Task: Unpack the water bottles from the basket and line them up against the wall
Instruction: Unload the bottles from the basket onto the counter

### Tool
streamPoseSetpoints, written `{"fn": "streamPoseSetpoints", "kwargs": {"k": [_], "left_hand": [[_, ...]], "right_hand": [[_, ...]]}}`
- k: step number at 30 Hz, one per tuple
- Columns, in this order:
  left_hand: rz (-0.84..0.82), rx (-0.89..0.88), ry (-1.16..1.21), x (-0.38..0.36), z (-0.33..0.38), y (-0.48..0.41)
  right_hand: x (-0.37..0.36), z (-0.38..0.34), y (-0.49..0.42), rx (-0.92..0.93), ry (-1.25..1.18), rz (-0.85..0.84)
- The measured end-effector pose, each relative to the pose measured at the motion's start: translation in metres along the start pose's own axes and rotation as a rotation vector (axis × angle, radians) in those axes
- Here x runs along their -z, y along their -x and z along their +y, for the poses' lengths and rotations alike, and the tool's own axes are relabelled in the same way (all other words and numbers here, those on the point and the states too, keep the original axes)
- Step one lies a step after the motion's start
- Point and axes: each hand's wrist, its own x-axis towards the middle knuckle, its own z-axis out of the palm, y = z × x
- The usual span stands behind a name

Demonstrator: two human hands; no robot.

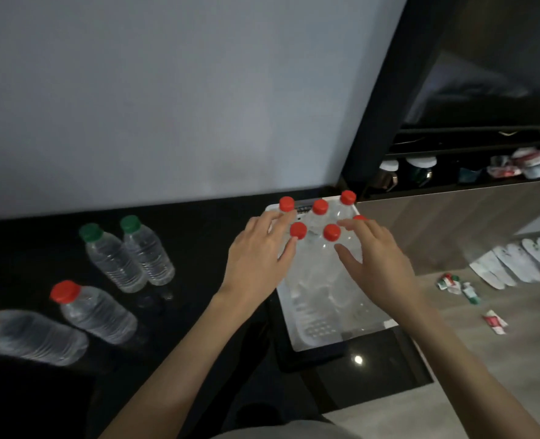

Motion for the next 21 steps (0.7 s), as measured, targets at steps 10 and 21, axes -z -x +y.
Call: {"fn": "streamPoseSetpoints", "kwargs": {"k": [10, 21], "left_hand": [[-0.245, 0.255, 0.055, -0.084, 0.003, -0.026], [-0.185, 0.234, 0.164, -0.095, -0.003, -0.001]], "right_hand": [[-0.032, 0.051, -0.053, 0.111, -0.092, -0.29], [-0.052, 0.069, -0.054, 0.327, -0.014, -0.305]]}}
